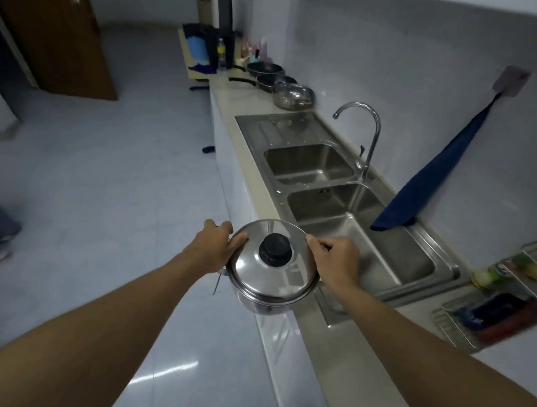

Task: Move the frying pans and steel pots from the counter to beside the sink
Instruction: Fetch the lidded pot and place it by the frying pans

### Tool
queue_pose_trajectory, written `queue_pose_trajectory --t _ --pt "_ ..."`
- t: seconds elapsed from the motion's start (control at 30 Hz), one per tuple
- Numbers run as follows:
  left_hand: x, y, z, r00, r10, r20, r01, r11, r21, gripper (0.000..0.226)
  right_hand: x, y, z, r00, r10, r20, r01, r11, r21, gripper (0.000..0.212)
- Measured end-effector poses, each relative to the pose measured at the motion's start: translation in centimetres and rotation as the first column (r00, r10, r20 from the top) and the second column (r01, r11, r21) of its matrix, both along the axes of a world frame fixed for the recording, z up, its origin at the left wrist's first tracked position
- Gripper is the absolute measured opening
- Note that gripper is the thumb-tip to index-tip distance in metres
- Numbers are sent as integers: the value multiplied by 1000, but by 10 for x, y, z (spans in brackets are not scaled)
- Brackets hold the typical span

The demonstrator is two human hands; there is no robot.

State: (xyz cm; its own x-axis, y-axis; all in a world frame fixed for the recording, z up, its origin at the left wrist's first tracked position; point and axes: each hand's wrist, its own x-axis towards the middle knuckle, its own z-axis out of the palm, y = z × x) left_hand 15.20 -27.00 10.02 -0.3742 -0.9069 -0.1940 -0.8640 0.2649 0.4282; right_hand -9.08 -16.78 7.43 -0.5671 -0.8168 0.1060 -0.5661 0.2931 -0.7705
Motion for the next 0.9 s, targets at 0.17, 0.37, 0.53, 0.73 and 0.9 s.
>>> queue_pose_trajectory --t 0.17,0.37,0.53,0.73,0.9 --pt "16 -88 0 1000 10 1 -10 1000 -2 62 15 -92 2 999 9 -46 -12 998 -59 28" --pt "41 -201 8 999 -20 28 20 1000 -8 63 41 -199 5 999 -23 -47 20 998 -53 40" --pt "53 -293 18 998 -58 33 59 998 -24 62 61 -281 13 995 -90 -37 87 994 -72 30" --pt "51 -394 16 998 -59 22 59 998 -15 66 59 -377 12 997 -81 -6 81 994 -71 29" --pt "34 -484 5 999 -37 -1 37 999 -23 67 37 -472 2 996 -83 -21 81 993 -88 32"
